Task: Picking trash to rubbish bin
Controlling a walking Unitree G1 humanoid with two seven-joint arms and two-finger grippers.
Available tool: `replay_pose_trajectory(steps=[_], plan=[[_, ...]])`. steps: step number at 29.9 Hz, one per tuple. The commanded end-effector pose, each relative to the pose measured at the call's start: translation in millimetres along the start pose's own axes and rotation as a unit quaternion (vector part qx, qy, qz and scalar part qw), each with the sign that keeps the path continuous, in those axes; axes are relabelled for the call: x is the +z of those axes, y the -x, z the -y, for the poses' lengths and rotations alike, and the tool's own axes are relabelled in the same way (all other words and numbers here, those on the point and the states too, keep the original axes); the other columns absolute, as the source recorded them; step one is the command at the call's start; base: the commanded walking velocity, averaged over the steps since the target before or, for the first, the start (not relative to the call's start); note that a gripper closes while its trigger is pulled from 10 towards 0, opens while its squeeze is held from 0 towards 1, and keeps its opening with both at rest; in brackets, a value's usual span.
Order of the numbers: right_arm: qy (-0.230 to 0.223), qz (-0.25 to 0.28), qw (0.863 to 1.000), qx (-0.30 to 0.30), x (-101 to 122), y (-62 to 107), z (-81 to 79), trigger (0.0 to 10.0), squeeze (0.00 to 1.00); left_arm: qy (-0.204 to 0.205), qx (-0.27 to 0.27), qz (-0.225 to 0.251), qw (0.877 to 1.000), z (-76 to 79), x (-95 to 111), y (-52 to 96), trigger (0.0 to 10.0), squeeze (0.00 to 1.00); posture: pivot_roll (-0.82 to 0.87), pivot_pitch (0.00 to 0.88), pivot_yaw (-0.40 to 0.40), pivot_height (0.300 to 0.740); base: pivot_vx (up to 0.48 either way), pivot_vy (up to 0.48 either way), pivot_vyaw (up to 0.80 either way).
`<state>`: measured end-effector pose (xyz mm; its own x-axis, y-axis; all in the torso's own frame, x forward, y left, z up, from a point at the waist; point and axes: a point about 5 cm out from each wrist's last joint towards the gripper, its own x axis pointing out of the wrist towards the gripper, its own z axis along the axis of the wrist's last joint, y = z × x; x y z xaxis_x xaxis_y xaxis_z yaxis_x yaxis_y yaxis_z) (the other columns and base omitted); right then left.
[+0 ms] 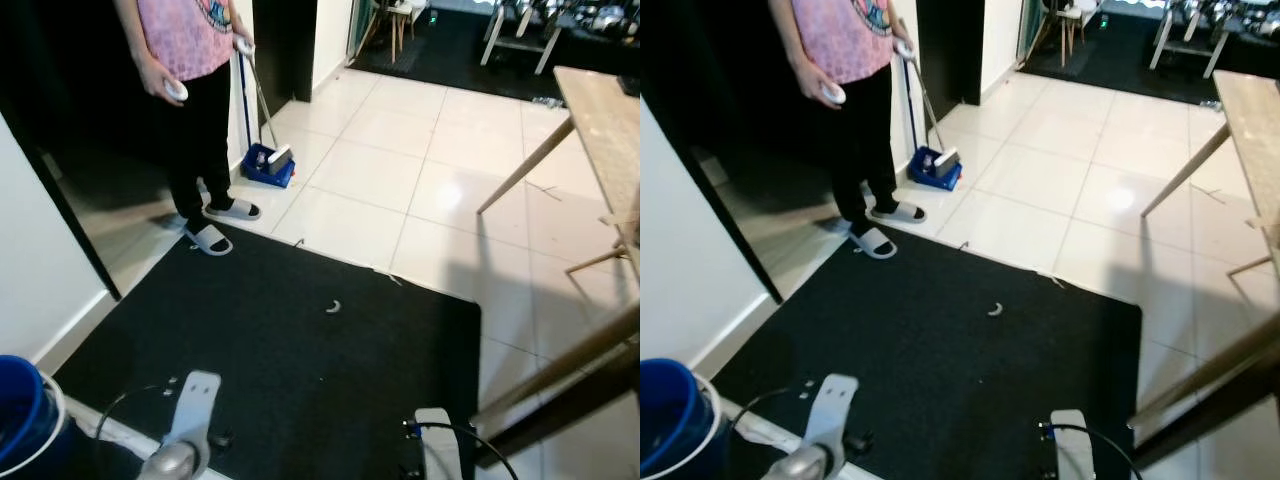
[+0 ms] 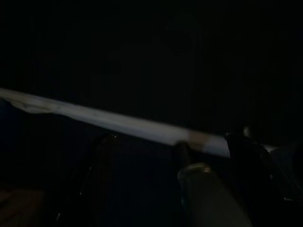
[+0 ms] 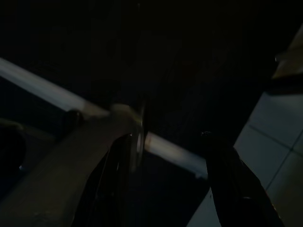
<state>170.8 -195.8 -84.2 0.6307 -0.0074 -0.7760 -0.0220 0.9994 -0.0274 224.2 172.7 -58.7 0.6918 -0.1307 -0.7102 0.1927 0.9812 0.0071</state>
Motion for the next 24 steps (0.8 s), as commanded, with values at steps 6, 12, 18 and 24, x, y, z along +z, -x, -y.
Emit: replay_pose_trajectory(steps=[6, 12, 18, 24], plan=[[0.005, -0.011, 1.000, -0.007, -4.1, 1.3, 5.5, 10.0, 0.00, 0.003, -0.006, -0.010, 1.000, 4.5, -6.5, 0.7, 10.0, 0.00, 0.05, 0.076, 0.010, 0.740, 0.351, 0.000, 0.00], [0.006, -0.011, 1.000, -0.006, -3.7, 1.2, 5.3, 10.0, 0.00, 0.003, -0.007, -0.011, 1.000, 4.6, -6.7, 0.7, 10.0, 0.00, 0.05, 0.077, 0.010, 0.740, 0.345, 0.000, 0.00], [0.006, -0.010, 1.000, -0.002, -2.7, 0.8, 4.0, 10.0, 0.00, 0.002, -0.008, -0.011, 1.000, 5.2, -6.7, 0.5, 10.0, 0.00, 0.05, 0.075, 0.009, 0.740, 0.346, 0.000, 0.00], [0.008, -0.009, 1.000, 0.001, -2.2, 0.6, 3.6, 10.0, 0.00, 0.002, -0.009, -0.011, 1.000, 5.7, -6.6, 0.4, 10.0, 0.00, 0.05, 0.077, 0.007, 0.740, 0.346, 0.000, 0.00]])
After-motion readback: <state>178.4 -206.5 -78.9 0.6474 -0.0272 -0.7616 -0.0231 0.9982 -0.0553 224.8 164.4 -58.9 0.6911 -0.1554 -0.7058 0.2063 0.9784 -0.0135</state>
